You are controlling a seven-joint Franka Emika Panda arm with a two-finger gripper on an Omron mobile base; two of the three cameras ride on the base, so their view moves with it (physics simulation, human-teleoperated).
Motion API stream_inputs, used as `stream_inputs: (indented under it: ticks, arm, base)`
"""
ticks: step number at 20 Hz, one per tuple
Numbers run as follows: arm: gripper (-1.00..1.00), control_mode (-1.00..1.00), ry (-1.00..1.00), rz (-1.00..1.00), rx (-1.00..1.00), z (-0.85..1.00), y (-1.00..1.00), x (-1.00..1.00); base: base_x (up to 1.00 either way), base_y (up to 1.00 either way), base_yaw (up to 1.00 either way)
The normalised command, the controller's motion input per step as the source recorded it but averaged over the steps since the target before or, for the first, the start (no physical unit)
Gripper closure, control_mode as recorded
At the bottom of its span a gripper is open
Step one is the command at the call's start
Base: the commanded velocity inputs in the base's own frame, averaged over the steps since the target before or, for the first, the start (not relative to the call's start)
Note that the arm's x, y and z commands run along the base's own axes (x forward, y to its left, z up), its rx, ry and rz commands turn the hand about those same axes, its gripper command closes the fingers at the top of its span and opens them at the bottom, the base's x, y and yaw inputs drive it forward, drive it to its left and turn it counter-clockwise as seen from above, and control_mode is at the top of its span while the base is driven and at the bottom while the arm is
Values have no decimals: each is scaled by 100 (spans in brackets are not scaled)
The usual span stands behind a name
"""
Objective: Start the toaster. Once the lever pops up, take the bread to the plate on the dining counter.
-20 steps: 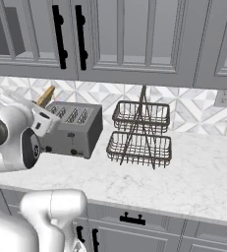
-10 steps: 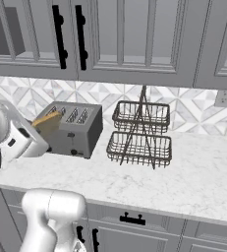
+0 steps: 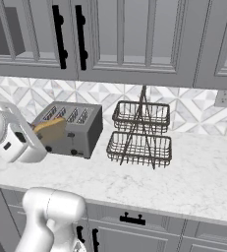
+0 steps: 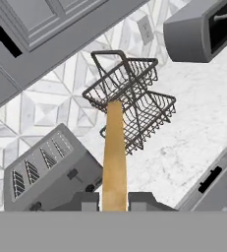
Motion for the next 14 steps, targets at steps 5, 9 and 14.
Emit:
stream_inputs:
  ticks: [5,9,14]
  arm:
    - [100,100,0,-2,0,0,0,-2]
    - [100,100,0,0,0,0,0,0]
    - [100,100,0,0,0,0,0,0]
  base:
    - [-28,0,-23]
    - [-46,-2,-60]
    - [-30,-4,-75]
